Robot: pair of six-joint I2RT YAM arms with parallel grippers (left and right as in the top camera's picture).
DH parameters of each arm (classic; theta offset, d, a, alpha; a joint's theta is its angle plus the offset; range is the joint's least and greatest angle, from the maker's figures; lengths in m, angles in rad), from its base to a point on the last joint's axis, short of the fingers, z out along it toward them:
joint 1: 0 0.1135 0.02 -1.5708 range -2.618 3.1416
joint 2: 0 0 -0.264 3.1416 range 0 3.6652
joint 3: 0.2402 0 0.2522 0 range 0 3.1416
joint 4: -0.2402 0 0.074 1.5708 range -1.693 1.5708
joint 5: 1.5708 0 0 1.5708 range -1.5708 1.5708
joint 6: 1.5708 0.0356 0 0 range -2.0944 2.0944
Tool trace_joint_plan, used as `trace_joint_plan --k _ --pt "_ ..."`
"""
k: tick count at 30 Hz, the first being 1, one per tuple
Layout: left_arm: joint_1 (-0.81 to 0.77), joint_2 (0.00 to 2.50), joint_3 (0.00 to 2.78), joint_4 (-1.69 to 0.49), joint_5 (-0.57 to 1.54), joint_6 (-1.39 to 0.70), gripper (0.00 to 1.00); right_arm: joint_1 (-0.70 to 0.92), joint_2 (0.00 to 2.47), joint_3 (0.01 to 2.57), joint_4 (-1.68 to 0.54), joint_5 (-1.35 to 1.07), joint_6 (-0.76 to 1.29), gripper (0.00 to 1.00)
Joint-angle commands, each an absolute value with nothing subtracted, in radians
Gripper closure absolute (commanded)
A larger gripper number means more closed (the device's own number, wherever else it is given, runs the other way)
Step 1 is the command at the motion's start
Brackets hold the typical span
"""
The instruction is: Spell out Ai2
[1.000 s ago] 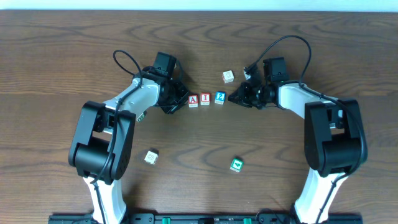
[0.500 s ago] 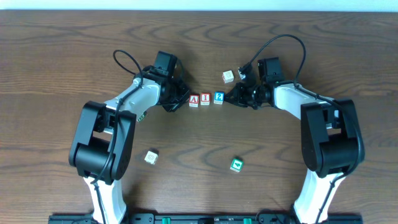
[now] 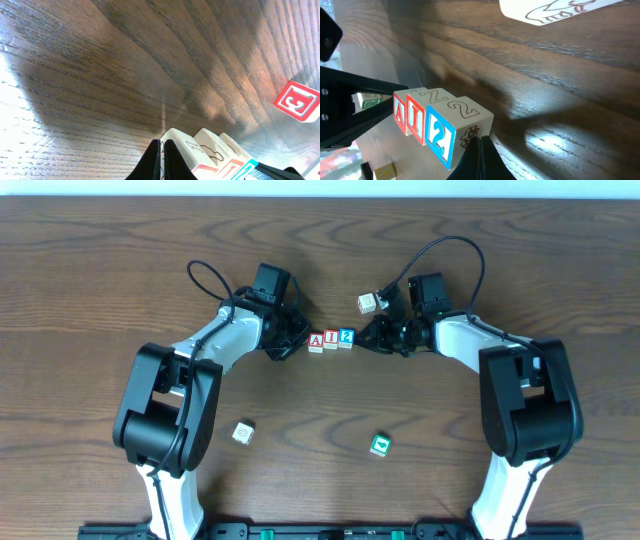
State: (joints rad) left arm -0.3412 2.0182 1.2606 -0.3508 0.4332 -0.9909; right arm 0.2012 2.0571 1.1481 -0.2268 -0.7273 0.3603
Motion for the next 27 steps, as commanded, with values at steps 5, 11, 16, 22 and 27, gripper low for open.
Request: trace_joint_plan --k 5,11,16,22,27 --pt "-0.342 2.029 1.262 -0.351 0.412 -0.992 0.94 0.212 2.062 1.158 -0.226 -0.749 0.370 0.98" --pt "-0.347 2.029 1.262 -0.358 0.411 -0.992 0.94 0.212 2.062 1.158 -0.218 -0.749 0.370 0.99" --pt "-0.355 2.029 1.262 -0.358 0.411 -0.991 0.94 0.212 2.062 1.158 -0.208 -0.749 0.370 0.98" --pt "-0.354 2.029 1.262 -0.361 0.411 -0.991 0.94 0.212 2.062 1.158 -0.205 -0.748 0.370 0.99" --pt "-0.353 2.029 1.262 -0.362 0.390 -0.987 0.94 0.207 2.062 1.158 -0.210 -0.741 0.370 0.98"
